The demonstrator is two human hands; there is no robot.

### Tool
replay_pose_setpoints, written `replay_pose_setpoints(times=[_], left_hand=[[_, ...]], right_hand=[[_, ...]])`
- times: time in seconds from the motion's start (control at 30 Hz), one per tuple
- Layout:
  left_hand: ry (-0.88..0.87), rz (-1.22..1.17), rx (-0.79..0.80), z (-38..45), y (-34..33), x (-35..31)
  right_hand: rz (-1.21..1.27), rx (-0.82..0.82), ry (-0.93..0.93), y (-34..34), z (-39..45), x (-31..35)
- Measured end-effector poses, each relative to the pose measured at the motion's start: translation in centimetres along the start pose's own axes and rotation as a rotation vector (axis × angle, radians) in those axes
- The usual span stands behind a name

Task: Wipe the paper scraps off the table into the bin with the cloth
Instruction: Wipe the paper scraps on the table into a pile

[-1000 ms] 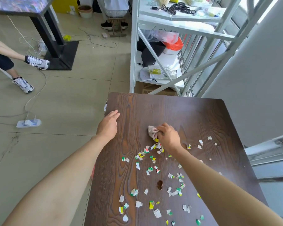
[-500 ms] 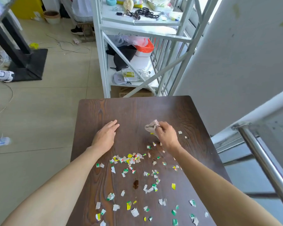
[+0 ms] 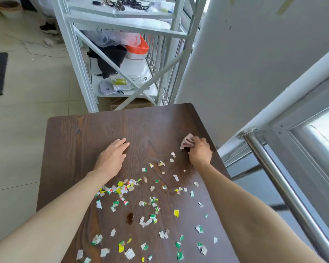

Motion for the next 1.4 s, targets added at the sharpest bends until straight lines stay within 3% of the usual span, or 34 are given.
replay_pose_setpoints(times=[0.13,0.4,0.6,0.77,0.97,1.13,1.4], left_hand=[[-0.006,-0.015,0.024,-0.1,0.3,0.0],[-0.017,0.009,0.073,-0.3,1.0,-0.4],[-0.003,0.016,0.089,-0.4,1.0,-0.6],[-0.013,0.012,0.132,-0.2,1.0,-0.3],[-0.001,0.024,0.132,-0.4,0.9,-0.6],[0.0,0.021,0.113,-0.3,0.7,-0.6],[0.007,0.051,0.118,-0.3,0.6,-0.8]], right_hand=[[0.125,-0.004,0.113,-2.2,-4.6,2.6],[0.125,0.112,0.327,-4.9,-12.4,6.5],[0.185,0.233,0.482,-3.3,-13.0,6.7],[0.161,0.081,0.387,1.4,-9.0,2.5],[0.056,0.04,0.086,2.7,-7.3,-4.0],[0.108,-0.016,-0.008,0.0,-10.6,-2.0],[0.147,0.06,0.077,-2.6,-15.7,3.4]])
Point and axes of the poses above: each hand's wrist, its own z-axis towards the middle knuckle, its own y-axis out of the back of the hand, x = y × z, the point moved 2 cm from there along z, towards the middle knuckle, and after that the axes turned 4 degrees about z, right-handed, at the moved point
